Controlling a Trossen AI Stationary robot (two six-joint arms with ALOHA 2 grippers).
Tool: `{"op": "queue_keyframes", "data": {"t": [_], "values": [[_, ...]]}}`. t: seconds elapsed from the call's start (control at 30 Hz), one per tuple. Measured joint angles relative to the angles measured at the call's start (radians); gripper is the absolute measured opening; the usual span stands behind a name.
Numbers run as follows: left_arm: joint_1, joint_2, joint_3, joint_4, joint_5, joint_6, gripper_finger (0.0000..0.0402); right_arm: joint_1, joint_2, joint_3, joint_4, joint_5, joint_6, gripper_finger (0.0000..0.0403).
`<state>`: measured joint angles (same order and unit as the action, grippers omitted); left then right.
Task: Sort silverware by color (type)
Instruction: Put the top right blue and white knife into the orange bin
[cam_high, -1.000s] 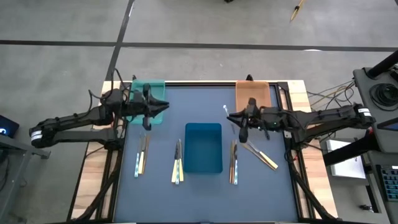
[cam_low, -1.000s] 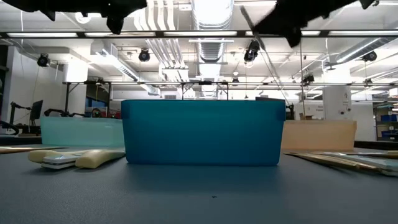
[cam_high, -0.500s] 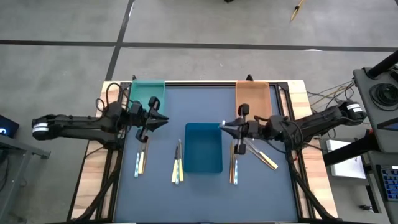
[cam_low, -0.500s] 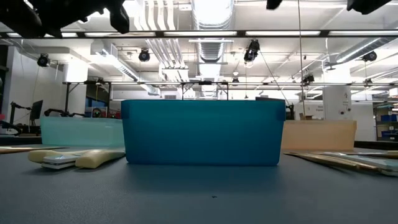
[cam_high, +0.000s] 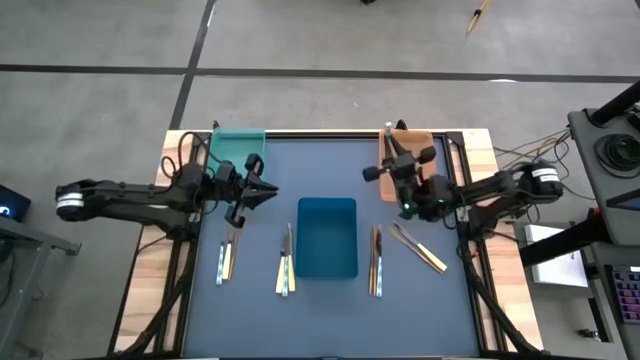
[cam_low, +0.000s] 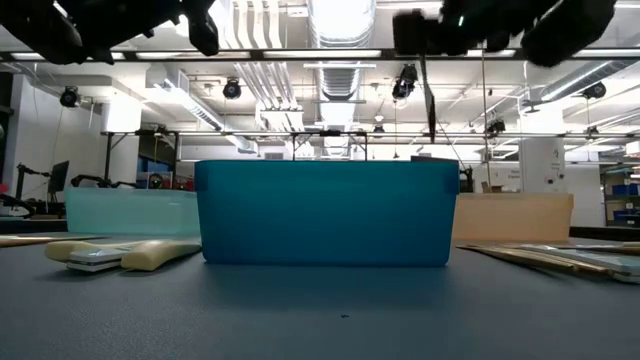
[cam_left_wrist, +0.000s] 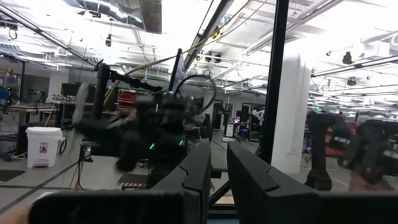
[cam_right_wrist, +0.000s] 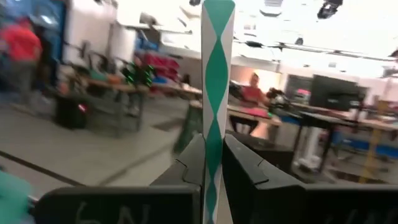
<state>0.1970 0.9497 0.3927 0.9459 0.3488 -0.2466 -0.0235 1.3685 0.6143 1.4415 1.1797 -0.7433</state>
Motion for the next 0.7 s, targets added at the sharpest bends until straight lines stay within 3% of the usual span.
{"op": "queue_keyframes", "data": {"t": [0.27, 0.7], "values": [[0.000, 0.016, 0.010, -0.009, 0.001, -0.006, 0.0036, -0.148, 0.082, -0.090, 0.001, -0.009, 0.209, 0.0022], [0.001, 0.009, 0.007, -0.012, 0.001, 0.028, 0.0036, -0.288, 0.138, -0.227, 0.019, -0.190, 0.441, 0.0022]]}}
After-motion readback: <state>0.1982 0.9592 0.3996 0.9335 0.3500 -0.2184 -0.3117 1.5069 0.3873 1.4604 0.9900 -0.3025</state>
